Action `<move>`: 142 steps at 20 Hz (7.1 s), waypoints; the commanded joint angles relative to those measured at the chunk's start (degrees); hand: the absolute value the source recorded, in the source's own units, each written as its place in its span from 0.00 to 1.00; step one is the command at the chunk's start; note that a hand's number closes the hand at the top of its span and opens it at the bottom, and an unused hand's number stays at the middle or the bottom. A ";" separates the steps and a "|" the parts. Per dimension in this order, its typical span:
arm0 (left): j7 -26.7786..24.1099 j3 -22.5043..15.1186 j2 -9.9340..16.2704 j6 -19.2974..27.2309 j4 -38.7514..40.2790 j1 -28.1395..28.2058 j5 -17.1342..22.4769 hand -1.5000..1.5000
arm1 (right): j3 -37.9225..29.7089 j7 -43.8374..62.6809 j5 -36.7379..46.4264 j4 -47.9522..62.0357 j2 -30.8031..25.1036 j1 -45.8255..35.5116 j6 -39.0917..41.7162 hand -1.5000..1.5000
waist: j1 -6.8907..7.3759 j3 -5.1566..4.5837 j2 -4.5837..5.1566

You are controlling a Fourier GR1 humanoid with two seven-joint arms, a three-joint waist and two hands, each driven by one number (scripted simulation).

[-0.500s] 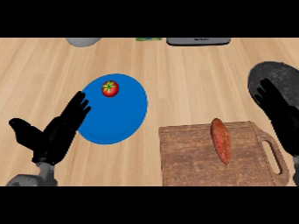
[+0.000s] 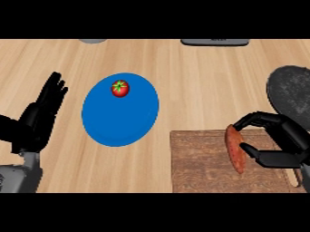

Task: Pick the sweet potato from the cutting board and place it in the pan

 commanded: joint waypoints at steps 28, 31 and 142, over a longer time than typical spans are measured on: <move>-2.24 4.50 -1.29 -1.10 9.15 -6.76 -5.03 0.50 | -8.68 -8.36 23.27 7.87 -15.99 -23.96 22.19 0.00 | -0.65 -0.51 -0.37; -0.62 3.60 -2.76 0.66 6.16 -6.01 -6.43 0.50 | -8.32 -12.78 25.01 4.99 -14.77 -17.93 22.92 0.00 | -1.09 -0.46 -0.53; -1.99 11.29 -8.80 -6.37 5.25 -3.84 -13.08 0.50 | -21.78 31.98 77.50 -25.98 35.39 -4.57 -6.26 1.00 | -1.31 -0.38 -0.37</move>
